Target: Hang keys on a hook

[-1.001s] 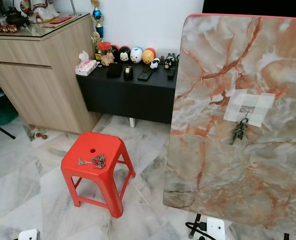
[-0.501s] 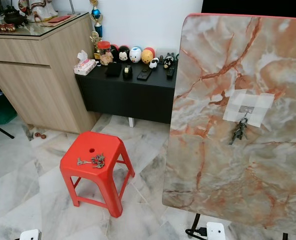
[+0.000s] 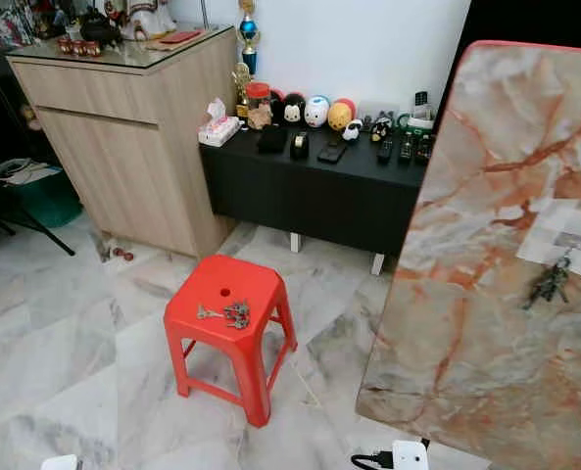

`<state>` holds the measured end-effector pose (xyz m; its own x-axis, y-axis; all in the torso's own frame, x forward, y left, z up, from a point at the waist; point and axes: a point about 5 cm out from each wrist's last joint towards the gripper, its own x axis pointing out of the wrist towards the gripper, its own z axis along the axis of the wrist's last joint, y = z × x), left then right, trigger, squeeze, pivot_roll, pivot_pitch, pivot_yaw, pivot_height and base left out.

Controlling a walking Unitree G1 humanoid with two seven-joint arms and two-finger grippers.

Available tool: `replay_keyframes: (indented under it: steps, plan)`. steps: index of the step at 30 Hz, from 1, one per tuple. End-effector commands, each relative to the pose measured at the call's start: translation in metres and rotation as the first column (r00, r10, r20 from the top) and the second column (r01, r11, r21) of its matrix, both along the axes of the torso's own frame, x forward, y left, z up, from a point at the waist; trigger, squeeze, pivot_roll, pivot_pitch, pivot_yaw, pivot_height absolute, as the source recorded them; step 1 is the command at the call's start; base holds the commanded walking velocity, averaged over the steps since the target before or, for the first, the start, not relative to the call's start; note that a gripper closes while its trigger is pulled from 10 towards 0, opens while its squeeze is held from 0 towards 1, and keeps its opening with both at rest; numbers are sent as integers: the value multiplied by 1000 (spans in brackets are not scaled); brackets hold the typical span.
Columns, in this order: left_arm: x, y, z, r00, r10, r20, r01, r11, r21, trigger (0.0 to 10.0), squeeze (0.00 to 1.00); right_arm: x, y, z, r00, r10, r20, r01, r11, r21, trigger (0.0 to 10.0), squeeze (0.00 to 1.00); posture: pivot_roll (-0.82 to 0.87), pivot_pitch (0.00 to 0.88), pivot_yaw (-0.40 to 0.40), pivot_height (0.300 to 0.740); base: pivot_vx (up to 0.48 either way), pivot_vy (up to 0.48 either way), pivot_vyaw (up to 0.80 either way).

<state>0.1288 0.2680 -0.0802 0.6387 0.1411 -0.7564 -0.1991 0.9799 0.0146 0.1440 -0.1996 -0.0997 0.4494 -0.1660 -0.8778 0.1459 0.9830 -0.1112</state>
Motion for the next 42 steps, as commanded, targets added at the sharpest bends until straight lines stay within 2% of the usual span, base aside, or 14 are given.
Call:
replay_keyframes:
  steps: [1,8,15,20,22,30,42]
  plan:
    - [-4,1,-1,1000,-5,-25,5,1000,1,10000,0,5,-4,3,1000,-19,19,19,1000,-6,10000,0,175,0,-5,740,0,0,0]
    - [-5,3,-1,1000,-8,-28,8,1000,4,10000,0,7,-8,4,999,-28,31,28,1000,-5,10000,0,178,0,-1,740,0,42,0]
    - [-5,4,-1,1000,-9,-26,9,1000,1,10000,0,-4,-25,3,998,-59,23,60,998,-16,10000,0,174,0,3,740,0,297,0]
    - [-4,4,0,1000,-6,-24,6,1000,1,10000,0,-3,-22,3,998,-56,23,57,998,-12,10000,0,176,0,2,740,0,319,0]
    - [-4,4,0,1000,-4,-19,4,1000,-2,10000,0,0,-18,4,995,-88,40,88,996,14,10000,0,180,0,4,740,0,356,0]
    - [-3,5,0,1000,-5,-18,5,1000,1,10000,0,6,-10,4,996,-70,46,69,997,20,10000,0,178,0,5,740,0,370,0]
    - [0,5,1,1000,-5,-10,5,1000,3,10000,0,10,-10,5,996,-79,47,77,997,29,10000,0,189,0,2,740,0,373,0]
